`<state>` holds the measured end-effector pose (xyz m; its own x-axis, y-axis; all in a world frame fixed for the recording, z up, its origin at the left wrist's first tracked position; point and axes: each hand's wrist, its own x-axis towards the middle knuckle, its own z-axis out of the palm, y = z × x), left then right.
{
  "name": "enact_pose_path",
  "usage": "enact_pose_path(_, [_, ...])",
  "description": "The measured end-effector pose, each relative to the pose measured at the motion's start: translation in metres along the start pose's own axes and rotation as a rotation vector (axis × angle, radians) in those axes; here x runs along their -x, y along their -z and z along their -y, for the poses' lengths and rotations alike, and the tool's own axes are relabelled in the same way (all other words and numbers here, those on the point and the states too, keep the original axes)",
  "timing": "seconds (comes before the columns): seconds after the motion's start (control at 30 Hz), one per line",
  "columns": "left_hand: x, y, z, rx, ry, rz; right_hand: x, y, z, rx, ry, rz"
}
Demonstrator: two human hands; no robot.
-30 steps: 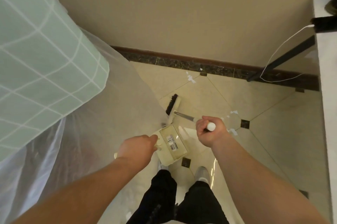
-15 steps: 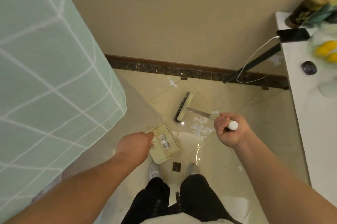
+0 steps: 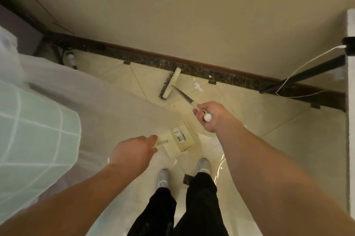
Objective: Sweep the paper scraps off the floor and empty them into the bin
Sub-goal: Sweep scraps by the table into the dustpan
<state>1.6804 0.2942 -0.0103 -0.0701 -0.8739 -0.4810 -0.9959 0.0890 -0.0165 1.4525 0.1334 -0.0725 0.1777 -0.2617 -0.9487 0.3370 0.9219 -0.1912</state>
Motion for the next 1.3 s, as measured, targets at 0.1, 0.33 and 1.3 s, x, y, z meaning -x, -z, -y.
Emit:
enact_pose_path(0.1, [-0.015,0.006,-0.016,-0.031,0.028,0.017,-0.022,0.029,0.027,-0.182,0.012,0.000])
enact_pose_path(0.33, [-0.047,0.015,-0.059,-0.058,-0.020,0.057,-0.003,0.152,0.034,-0.569,-0.010,-0.033])
enact_pose_path(1.3, [-0.056,0.007,-0.047,-0.200,-0.510,-0.018,0.095,0.177,-0.221,-1.083,0.027,-0.084])
